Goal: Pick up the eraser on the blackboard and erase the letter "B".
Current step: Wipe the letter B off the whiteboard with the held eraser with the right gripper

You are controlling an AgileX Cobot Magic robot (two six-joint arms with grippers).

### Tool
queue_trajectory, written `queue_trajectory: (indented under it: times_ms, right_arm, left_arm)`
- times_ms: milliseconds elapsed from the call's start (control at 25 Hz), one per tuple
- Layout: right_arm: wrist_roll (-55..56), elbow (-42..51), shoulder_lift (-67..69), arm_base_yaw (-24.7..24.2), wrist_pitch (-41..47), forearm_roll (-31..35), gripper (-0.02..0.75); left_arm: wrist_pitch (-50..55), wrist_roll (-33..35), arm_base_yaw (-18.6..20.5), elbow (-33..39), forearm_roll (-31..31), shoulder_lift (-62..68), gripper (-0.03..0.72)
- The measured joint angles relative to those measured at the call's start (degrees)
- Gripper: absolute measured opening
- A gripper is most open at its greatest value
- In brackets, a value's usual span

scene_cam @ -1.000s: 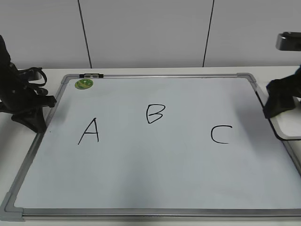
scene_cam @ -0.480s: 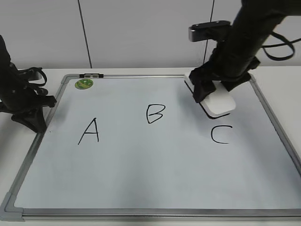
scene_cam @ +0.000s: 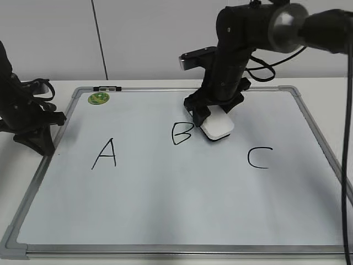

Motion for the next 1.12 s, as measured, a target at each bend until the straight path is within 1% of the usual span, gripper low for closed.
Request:
queue_trajectory:
  times_ms: [240,680,880,1120]
  right_arm:
    - [-0.1,-6.7,7.3,0.0,0.0,0.0,0.536]
    - [-0.1,-8.1,8.8,0.9,-0.3,-1.2,0.535]
    - [-0.1,-8.2,8.9,4.2,-0.2,-3.5,0.535]
    - [-0.8,-8.4,9.0,10.5,-0.2,-2.8,0.535]
  left_arm:
    - [0.0,0.0,0.0,0.0,0.0,0.0,0.057]
    - [-0.1,0.0,0.1,0.0,-0.2,0.0,0.058]
    - [0.0,0.0,0.1,0.0,-0.2,0.0,0.059]
    - [0.0,0.1,0.1,0.0,-0.2,0.0,0.059]
